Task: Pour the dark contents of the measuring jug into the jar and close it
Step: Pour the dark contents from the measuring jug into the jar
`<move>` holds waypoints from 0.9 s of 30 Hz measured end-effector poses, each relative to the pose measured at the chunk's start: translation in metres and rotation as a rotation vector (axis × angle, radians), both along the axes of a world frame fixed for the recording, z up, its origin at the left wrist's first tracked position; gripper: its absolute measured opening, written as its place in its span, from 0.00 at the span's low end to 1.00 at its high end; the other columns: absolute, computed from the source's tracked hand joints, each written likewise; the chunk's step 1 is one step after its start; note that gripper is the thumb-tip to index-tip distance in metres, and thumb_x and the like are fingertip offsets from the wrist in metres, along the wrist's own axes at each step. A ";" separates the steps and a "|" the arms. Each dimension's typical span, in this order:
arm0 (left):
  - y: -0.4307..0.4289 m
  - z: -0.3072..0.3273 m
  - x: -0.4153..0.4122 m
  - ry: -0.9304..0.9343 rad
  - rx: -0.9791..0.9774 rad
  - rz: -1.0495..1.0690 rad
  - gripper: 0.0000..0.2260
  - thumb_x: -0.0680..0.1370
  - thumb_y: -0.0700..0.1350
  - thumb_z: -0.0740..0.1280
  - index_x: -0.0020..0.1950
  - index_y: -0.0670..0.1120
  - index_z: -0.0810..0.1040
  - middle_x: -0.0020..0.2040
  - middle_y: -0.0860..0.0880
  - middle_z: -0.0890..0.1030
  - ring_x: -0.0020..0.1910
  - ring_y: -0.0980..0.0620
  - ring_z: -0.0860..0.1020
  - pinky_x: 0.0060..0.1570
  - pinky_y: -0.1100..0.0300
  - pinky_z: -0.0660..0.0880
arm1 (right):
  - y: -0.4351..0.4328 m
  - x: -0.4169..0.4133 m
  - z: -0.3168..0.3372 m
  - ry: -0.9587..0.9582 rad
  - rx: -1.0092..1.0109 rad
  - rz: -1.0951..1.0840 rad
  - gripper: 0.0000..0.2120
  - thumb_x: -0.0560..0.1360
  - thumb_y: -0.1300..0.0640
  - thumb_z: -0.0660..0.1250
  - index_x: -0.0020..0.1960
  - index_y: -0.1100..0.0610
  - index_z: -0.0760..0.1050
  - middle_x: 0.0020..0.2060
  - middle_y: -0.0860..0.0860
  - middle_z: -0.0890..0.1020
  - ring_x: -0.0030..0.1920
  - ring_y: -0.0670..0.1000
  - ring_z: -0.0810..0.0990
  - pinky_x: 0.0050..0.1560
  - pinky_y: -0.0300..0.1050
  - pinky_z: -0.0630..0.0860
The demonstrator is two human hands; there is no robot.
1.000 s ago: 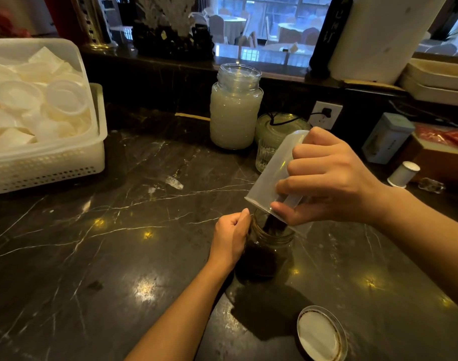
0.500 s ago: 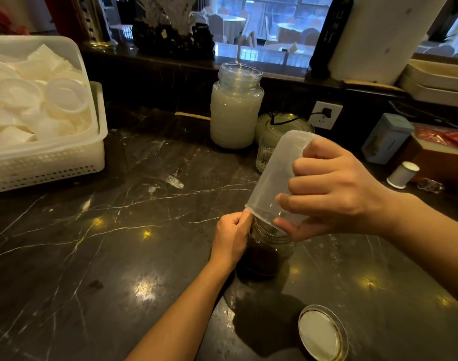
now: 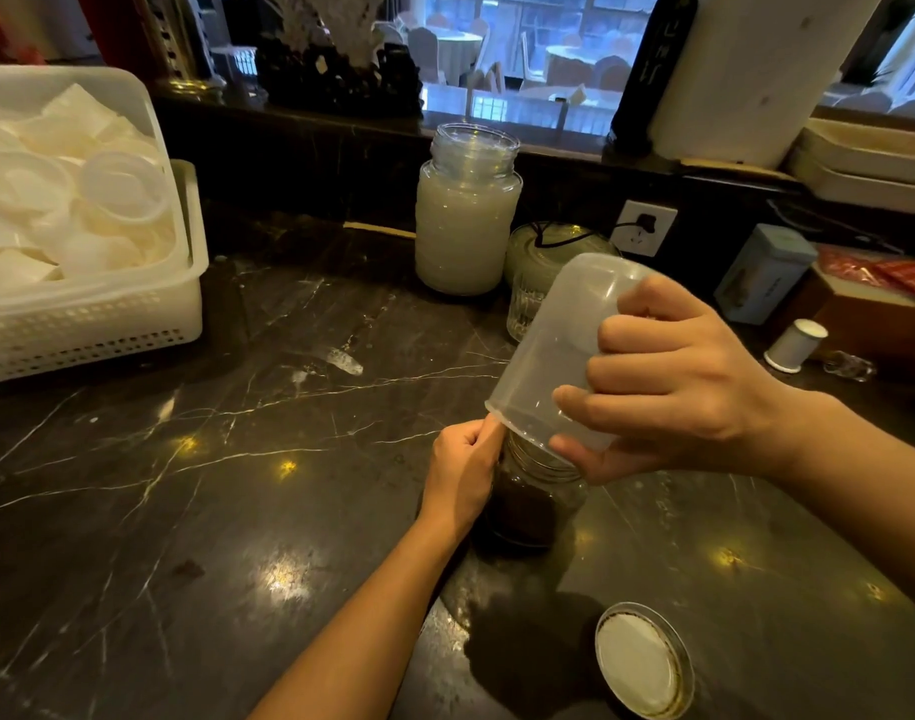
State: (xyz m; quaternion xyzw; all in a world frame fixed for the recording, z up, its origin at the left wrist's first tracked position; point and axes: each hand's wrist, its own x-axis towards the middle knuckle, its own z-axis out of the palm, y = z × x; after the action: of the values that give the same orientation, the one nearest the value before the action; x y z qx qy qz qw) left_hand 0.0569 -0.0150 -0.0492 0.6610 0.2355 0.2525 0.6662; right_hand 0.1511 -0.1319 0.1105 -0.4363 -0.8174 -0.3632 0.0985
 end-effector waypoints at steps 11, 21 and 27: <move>0.001 -0.004 0.003 0.034 0.054 0.030 0.20 0.72 0.58 0.59 0.28 0.45 0.68 0.28 0.43 0.67 0.30 0.47 0.64 0.33 0.51 0.61 | -0.006 0.002 -0.003 0.013 0.021 -0.014 0.14 0.73 0.54 0.67 0.32 0.61 0.79 0.23 0.52 0.74 0.30 0.52 0.70 0.38 0.48 0.68; 0.004 -0.014 0.010 0.071 0.137 0.081 0.22 0.77 0.50 0.58 0.23 0.49 0.64 0.26 0.44 0.67 0.28 0.49 0.65 0.33 0.53 0.62 | -0.026 0.018 -0.013 0.420 0.213 -0.262 0.17 0.72 0.52 0.67 0.34 0.65 0.80 0.23 0.57 0.77 0.28 0.54 0.73 0.36 0.50 0.65; 0.003 -0.014 0.010 0.049 0.146 0.080 0.21 0.78 0.48 0.58 0.25 0.45 0.65 0.25 0.45 0.65 0.27 0.49 0.64 0.32 0.53 0.61 | -0.051 0.015 -0.046 1.047 0.318 -0.391 0.17 0.74 0.45 0.62 0.42 0.58 0.78 0.30 0.50 0.75 0.32 0.48 0.69 0.34 0.45 0.66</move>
State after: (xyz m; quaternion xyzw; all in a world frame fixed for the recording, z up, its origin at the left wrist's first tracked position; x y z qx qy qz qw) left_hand 0.0672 -0.0118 -0.0637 0.7041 0.2589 0.2789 0.5995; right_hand 0.1663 -0.1826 0.0646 -0.6802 -0.4996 -0.2290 0.4850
